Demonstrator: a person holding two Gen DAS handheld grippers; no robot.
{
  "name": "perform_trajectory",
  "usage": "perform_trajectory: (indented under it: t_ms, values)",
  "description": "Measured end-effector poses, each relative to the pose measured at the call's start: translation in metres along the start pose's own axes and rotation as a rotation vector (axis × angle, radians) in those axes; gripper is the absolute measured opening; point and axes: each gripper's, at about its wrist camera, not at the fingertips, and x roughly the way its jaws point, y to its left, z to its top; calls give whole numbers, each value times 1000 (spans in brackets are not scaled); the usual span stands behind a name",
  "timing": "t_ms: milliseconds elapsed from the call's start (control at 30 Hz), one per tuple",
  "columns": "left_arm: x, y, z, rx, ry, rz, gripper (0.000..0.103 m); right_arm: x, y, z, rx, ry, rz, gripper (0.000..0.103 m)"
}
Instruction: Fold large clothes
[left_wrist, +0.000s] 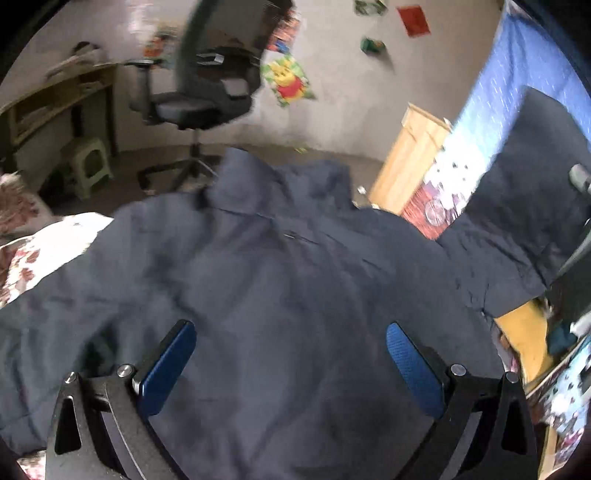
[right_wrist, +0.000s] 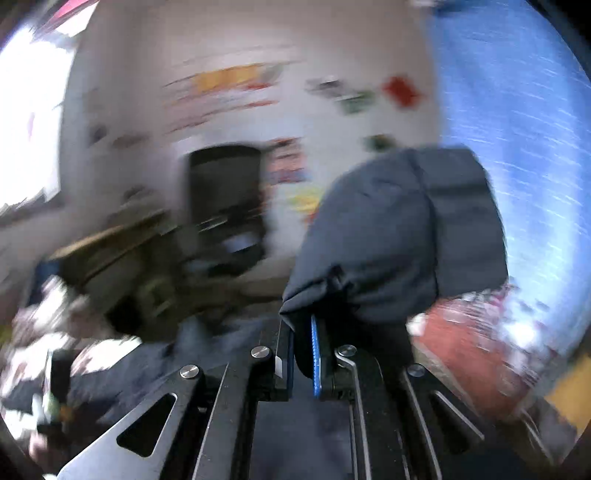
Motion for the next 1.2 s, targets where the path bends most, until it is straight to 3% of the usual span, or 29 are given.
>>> perform_trajectory:
  t_ms: [167, 300, 400, 433, 467, 533, 633, 733, 867, 933, 967, 1000, 1067, 1200]
  values:
    - [-36, 64, -11, -85, -42, -59, 103, 39, 102, -43, -178, 145, 175, 7]
    - [-46, 107, -29, -149, -66, -119, 103, 75, 146, -109, -275, 319, 226, 8]
    - [-36, 129, -44, -213, -29, -188, 103, 87, 157, -156, -320, 444, 235, 14]
    - [-31, 131, -48, -228, -16, -206, 103, 93, 155, -171, -318, 497, 254, 23]
    - [-24, 134, -53, -245, 2, -233, 103, 91, 155, -183, -302, 540, 285, 39]
    - [-13, 136, -60, -260, 23, -270, 103, 84, 142, -199, -294, 574, 331, 59]
    - [4, 133, -66, -289, 49, -346, 103, 55, 140, -211, -351, 568, 368, 67]
    - [10, 130, -72, -317, 55, -409, 103, 18, 133, -213, -370, 553, 375, 67]
    - [36, 111, -76, -276, 141, -279, 102, -23, 93, -183, -323, 453, 286, 67]
    - [44, 99, -72, -223, 151, -181, 92, -32, 66, -166, -275, 389, 182, 67]
    - [49, 91, -70, -184, 160, -107, 80, -31, 49, -156, -247, 369, 118, 67]
    - [50, 87, -70, -159, 166, -64, 74, -26, 37, -149, -226, 365, 61, 68]
    - [57, 73, -68, -93, 186, 47, 73, -12, 7, -141, -157, 377, -41, 68]
    - [70, 60, -66, -19, 204, 170, 73, 28, -26, -149, -60, 486, -107, 68]
